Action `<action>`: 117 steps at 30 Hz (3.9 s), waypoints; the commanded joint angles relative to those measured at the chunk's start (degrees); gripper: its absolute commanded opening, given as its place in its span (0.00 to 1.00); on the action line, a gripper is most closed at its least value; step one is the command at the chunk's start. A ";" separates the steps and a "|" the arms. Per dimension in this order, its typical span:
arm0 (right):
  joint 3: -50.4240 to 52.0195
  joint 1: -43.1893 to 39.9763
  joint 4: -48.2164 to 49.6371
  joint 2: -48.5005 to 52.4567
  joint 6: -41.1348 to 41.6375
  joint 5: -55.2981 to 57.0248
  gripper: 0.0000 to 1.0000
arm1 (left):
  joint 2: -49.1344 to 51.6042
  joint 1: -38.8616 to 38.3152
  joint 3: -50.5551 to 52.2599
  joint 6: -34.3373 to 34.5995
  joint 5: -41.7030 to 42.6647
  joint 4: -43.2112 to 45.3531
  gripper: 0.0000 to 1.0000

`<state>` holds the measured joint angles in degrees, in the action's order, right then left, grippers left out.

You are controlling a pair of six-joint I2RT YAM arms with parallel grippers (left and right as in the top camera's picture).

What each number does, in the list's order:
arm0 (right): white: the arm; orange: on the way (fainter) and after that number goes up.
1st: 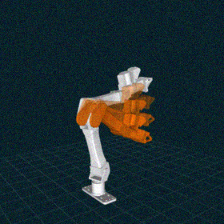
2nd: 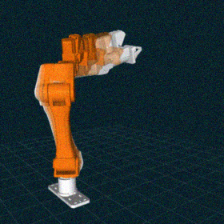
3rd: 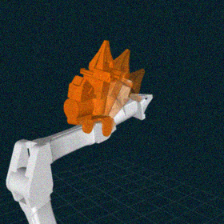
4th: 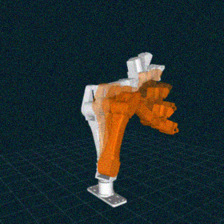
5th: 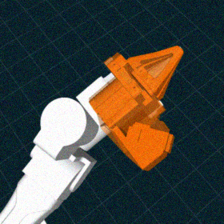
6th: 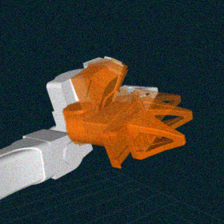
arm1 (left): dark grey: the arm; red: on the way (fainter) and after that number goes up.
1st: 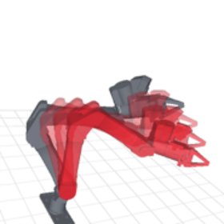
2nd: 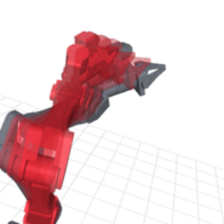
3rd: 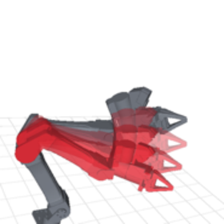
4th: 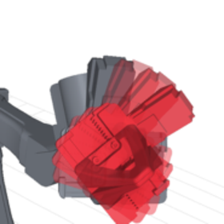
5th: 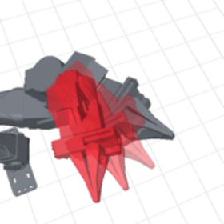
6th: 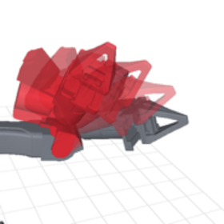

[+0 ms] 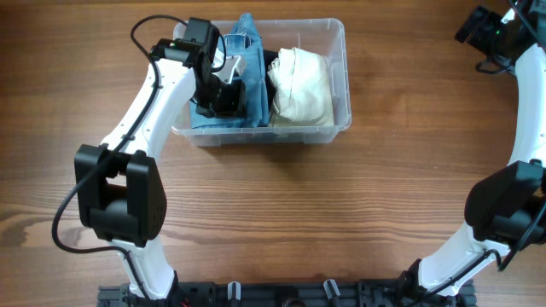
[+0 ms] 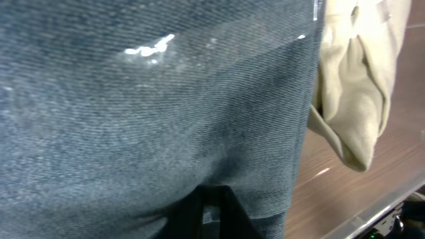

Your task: Pack container

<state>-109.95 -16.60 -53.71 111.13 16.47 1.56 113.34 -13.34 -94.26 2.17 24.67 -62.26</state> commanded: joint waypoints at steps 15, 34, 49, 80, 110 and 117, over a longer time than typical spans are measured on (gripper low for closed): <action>0.28 0.13 0.15 -0.66 0.09 0.55 1.00 | -14.91 0.37 -3.48 0.26 -6.29 19.50 0.63; 0.28 0.13 0.15 -0.66 0.09 0.55 1.00 | -15.30 0.33 -3.48 8.81 -5.84 19.54 1.00; 0.28 0.13 0.15 -0.66 0.09 0.55 1.00 | -23.30 2.67 -3.45 8.55 -7.76 5.92 1.00; 0.28 0.13 0.15 -0.66 0.09 0.55 1.00 | -102.33 13.14 72.46 1.25 -16.44 43.25 1.00; 0.28 0.13 0.15 -0.66 0.09 0.55 1.00 | -113.20 13.14 93.94 13.27 -19.43 59.43 1.00; 0.28 0.13 0.15 -0.66 0.09 0.55 1.00 | -113.11 13.14 93.94 13.27 -19.43 58.36 1.00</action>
<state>-109.95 -16.60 -53.69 111.13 16.47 1.56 0.82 -0.62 -0.73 14.55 5.82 -3.66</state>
